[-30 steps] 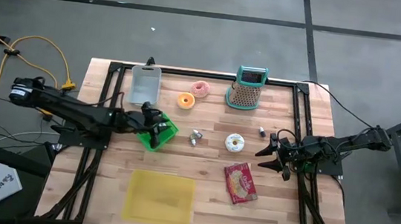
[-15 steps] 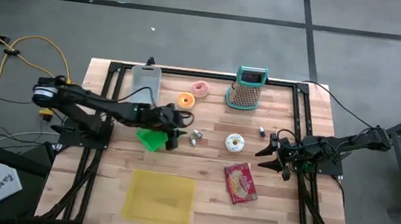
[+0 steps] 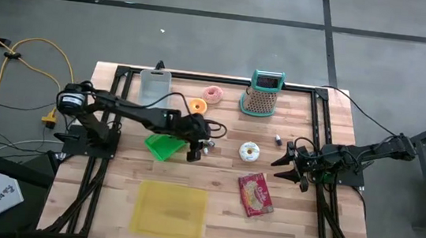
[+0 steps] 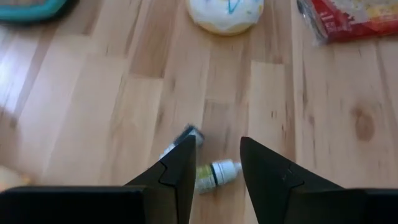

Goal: Pick & Place Food Item
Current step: Put the black bottle into the green basket

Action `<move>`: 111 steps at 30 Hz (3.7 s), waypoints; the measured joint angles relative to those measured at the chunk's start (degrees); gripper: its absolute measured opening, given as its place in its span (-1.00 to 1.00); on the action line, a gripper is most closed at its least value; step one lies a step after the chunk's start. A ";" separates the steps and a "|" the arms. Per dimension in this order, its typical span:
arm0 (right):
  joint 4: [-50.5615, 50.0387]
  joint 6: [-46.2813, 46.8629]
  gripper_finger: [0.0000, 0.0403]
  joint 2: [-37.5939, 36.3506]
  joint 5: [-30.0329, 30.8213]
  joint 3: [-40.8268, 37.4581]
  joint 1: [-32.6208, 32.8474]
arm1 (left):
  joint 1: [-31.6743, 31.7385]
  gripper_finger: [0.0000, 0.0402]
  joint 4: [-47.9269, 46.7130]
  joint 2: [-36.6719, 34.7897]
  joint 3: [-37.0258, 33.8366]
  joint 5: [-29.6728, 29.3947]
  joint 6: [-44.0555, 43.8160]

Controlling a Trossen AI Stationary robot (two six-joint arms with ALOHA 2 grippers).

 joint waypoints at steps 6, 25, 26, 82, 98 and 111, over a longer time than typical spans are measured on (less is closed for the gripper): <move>0.04 0.00 -0.07 0.00 -0.01 0.01 0.00 | 0.97 -0.41 -1.29 0.50 0.11 -0.02 5.56; -0.01 0.02 -0.07 0.00 -0.01 0.00 -0.01 | 7.55 -0.41 0.81 5.23 0.04 11.20 13.41; -0.01 0.01 -0.07 0.00 -0.02 0.01 -0.02 | 7.98 -0.41 0.88 5.48 0.02 11.64 14.00; -0.08 0.00 -0.07 0.00 -0.03 0.01 0.00 | 8.67 -0.41 4.35 9.28 0.02 11.36 20.14; -0.08 0.02 -0.07 0.00 -0.02 0.01 -0.02 | 9.06 -0.41 6.04 11.99 0.07 12.48 21.20; -0.06 0.02 -0.07 0.00 -0.02 0.01 0.00 | 9.16 -0.41 6.10 12.02 0.04 12.26 19.71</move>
